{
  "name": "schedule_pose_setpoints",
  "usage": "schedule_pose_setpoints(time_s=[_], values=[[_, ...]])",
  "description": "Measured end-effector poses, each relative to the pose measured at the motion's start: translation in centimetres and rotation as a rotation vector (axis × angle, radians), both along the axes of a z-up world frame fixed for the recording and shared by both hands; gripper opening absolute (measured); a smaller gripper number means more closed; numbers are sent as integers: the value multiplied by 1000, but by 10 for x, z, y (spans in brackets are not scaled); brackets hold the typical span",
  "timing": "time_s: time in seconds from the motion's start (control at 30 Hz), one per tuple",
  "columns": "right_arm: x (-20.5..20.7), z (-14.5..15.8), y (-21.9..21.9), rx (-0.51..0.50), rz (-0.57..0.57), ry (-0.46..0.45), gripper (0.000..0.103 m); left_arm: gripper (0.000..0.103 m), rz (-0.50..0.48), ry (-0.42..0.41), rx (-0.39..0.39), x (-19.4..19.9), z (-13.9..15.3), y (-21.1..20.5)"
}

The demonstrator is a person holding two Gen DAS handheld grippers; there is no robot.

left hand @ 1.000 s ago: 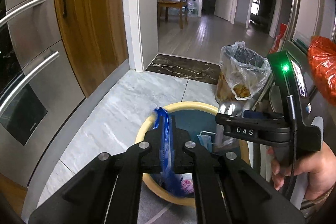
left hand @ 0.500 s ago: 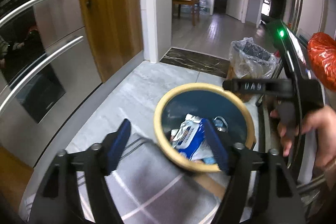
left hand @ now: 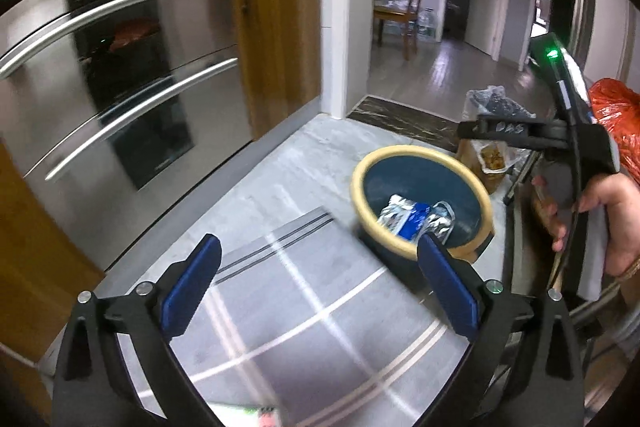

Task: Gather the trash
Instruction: 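Move both tools back over the mat toward the white medicine box, then grasp the white COLTALIN medicine box with the left tool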

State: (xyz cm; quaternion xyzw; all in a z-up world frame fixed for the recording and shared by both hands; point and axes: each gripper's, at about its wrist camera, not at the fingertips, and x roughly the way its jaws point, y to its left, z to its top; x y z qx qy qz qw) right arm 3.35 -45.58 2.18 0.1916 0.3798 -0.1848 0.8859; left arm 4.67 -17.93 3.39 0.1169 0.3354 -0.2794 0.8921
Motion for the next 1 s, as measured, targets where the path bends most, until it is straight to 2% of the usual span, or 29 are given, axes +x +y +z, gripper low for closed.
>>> schedule_pose_setpoints(time_s=[0.1, 0.27, 0.43, 0.53, 0.57, 0.63, 0.77, 0.83, 1.0], values=[[-7, 6, 20, 37, 22, -19, 96, 97, 42, 11, 15, -7, -3, 28], [-12, 5, 53, 71, 52, -2, 96, 97, 128, 36, 55, -13, -20, 77], [-15, -2, 95, 76, 87, 53, 96, 97, 260, 129, 49, -11, -51, 116], [-16, -5, 119, 116, 122, 55, 96, 97, 418, 230, 58, -9, -82, 136], [-15, -6, 128, 111, 138, 57, 96, 97, 480, 262, 54, -7, -92, 143], [-12, -6, 145, 66, 177, 68, 96, 97, 544, 283, 54, -5, -102, 150], [-9, -4, 166, -35, 235, 75, 96, 97, 627, 265, 94, -2, -117, 150], [-7, -6, 173, -72, 263, 82, 96, 97, 663, 273, 85, 0, -121, 150], [0, -18, 185, -97, 312, 111, 96, 97, 789, 367, 40, 9, -151, 156]])
